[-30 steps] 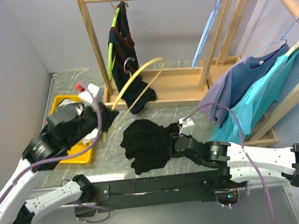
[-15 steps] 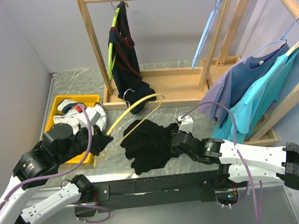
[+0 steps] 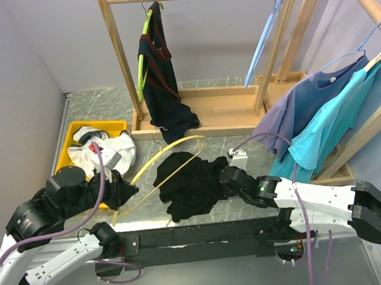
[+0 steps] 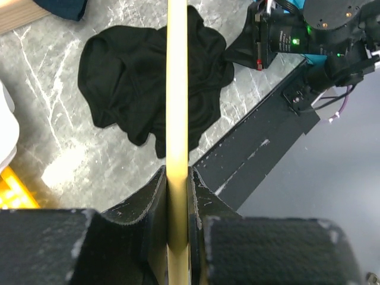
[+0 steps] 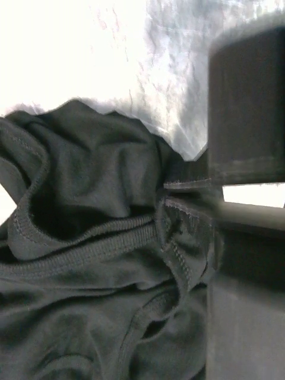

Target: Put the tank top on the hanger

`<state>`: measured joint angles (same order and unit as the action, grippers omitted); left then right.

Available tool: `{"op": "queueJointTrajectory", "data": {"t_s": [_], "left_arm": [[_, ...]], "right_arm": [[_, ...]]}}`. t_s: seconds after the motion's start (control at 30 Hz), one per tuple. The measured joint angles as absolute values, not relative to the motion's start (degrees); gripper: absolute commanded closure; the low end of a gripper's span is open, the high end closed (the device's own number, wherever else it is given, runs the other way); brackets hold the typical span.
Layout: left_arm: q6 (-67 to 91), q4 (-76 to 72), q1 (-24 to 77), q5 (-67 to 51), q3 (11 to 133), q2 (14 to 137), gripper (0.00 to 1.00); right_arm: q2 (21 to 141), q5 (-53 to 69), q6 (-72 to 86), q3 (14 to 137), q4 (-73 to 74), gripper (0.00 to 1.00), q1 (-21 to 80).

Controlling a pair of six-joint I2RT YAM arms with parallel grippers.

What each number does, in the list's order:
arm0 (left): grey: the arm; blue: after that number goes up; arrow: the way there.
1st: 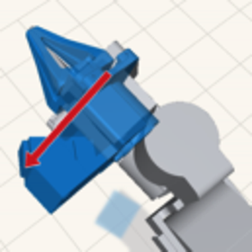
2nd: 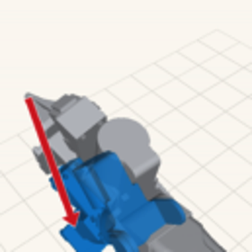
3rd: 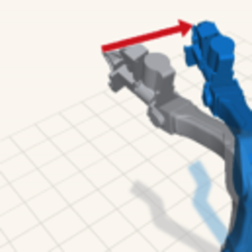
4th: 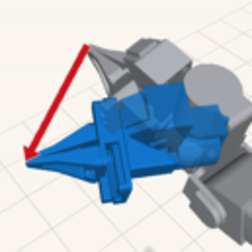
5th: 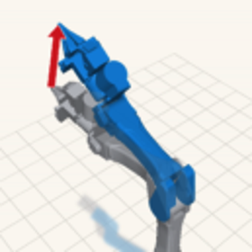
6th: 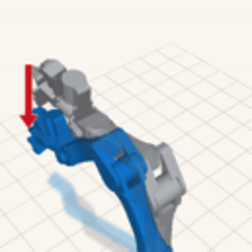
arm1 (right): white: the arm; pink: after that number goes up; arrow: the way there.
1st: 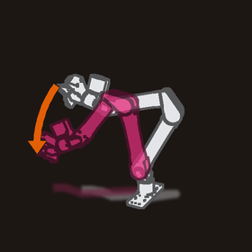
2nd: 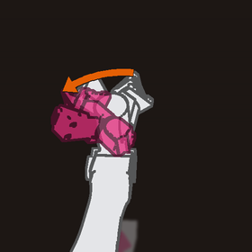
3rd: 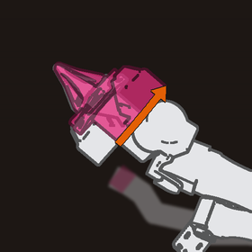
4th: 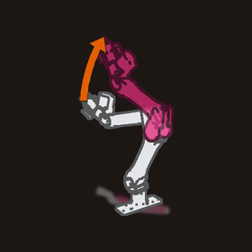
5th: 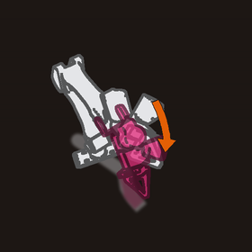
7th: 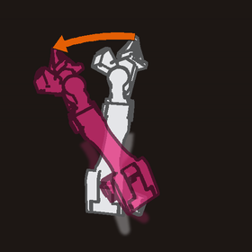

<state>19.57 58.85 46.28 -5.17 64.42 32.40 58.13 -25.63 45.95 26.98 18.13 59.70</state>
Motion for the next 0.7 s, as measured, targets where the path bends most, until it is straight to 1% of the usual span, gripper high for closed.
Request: {"op": "queueJointTrajectory", "data": {"t_s": [0.03,0.07,0.17,0.3,0.43,0.7], "left_arm": [[19.81,59.61,46.28,-5.17,64.75,32.12,0.99],[19.94,60.40,46.28,-5.17,65.32,31.81,0.99],[20.32,62.24,46.28,-5.17,67.99,31.20,0.99],[20.36,63.13,46.28,-5.76,71.50,30.85,0.99],[20.29,64.77,46.28,-7.40,72.29,30.57,0.99],[20.21,67.22,46.33,-10.59,72.31,30.46,0.99]], "right_arm": [[58.06,-25.76,45.84,27.00,18.17,0.99,59.57],[57.84,-25.93,45.87,27.11,18.55,1.00,59.53],[56.16,-27.29,45.47,29.08,21.80,1.00,59.46],[53.41,-30.70,43.75,36.47,25.39,1.00,59.42],[54.39,-34.68,42.19,43.29,27.14,1.00,59.07],[57.43,-38.98,39.62,46.09,30.44,1.00,56.40]]}}
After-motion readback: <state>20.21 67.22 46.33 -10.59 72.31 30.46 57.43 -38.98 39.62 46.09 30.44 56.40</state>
